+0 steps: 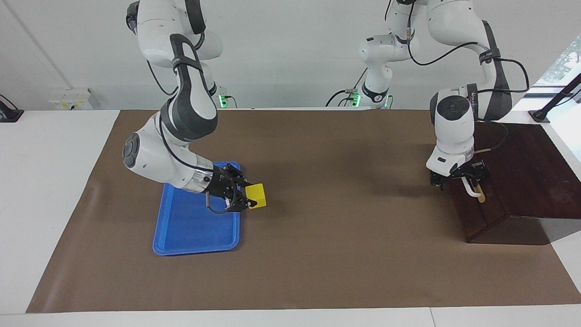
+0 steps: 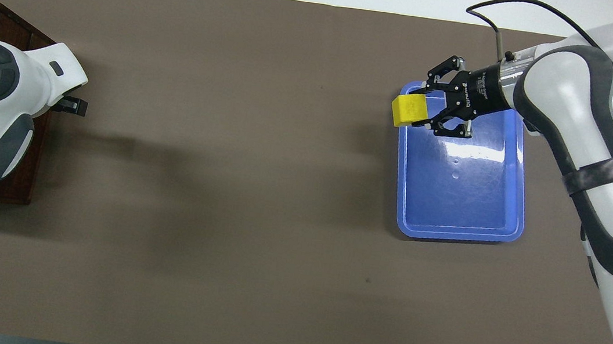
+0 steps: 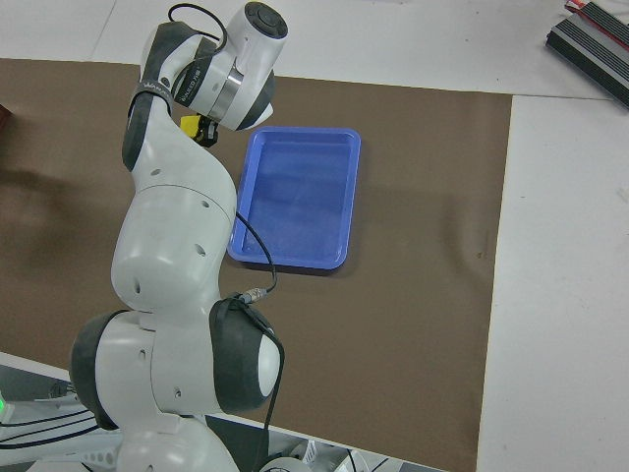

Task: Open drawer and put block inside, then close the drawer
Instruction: 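Lift the cube with the right gripper while the left gripper pulls the drawer open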

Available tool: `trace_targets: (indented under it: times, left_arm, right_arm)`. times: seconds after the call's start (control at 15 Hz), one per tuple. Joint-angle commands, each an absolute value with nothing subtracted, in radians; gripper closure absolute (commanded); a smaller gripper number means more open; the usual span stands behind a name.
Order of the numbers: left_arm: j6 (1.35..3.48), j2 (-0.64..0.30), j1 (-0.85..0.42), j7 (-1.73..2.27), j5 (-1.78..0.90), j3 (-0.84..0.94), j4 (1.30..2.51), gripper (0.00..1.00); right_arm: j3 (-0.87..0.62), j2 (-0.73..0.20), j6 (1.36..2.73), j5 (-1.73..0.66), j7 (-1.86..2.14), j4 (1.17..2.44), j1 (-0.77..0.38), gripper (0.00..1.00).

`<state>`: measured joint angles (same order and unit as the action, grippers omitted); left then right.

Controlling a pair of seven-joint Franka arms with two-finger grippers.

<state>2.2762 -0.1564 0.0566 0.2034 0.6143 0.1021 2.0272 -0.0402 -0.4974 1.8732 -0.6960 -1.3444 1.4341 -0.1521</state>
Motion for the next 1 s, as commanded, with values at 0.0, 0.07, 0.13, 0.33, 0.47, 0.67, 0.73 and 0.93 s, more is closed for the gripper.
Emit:
trace_targets:
  times: [0.0, 0.07, 0.13, 0.33, 0.47, 0.67, 0.73, 0.93]
  left_arm:
    - [2.316, -0.156, 0.06, 0.218, 0.643, 0.107, 2.043, 0.0]
    - [2.316, -0.156, 0.054, 0.222, 0.641, 0.109, 2.045, 0.0]
    - [2.307, -0.156, 0.039, 0.244, 0.638, 0.11, 2.046, 0.0]
    - [2.307, -0.15, -0.046, 0.351, 0.585, 0.117, 2.074, 0.0]
    - [2.304, -0.15, -0.11, 0.362, 0.481, 0.115, 2.071, 0.0]
    - [2.304, -0.152, -0.167, 0.38, 0.396, 0.115, 2.065, 0.0]
    - [2.298, -0.15, -0.178, 0.38, 0.393, 0.115, 2.066, 0.0]
    - [2.283, -0.15, -0.184, 0.38, 0.391, 0.115, 2.06, 0.0]
  right_arm:
    - [-0.037, -0.485, 1.873, -0.66, -1.411, 1.427, -0.178, 1.0]
    - [-0.037, -0.483, 1.875, -0.655, -1.426, 1.425, -0.189, 1.0]
    - [-0.037, -0.483, 1.878, -0.655, -1.439, 1.425, -0.195, 1.0]
    - [-0.038, -0.482, 1.894, -0.653, -1.489, 1.425, -0.21, 1.0]
    - [-0.038, -0.48, 1.894, -0.653, -1.491, 1.425, -0.215, 1.0]
    - [-0.038, -0.48, 1.894, -0.653, -1.491, 1.425, -0.219, 1.0]
    - [-0.038, -0.48, 1.894, -0.653, -1.491, 1.425, -0.219, 1.0]
    - [-0.037, -0.48, 1.894, -0.653, -1.488, 1.425, -0.218, 1.0]
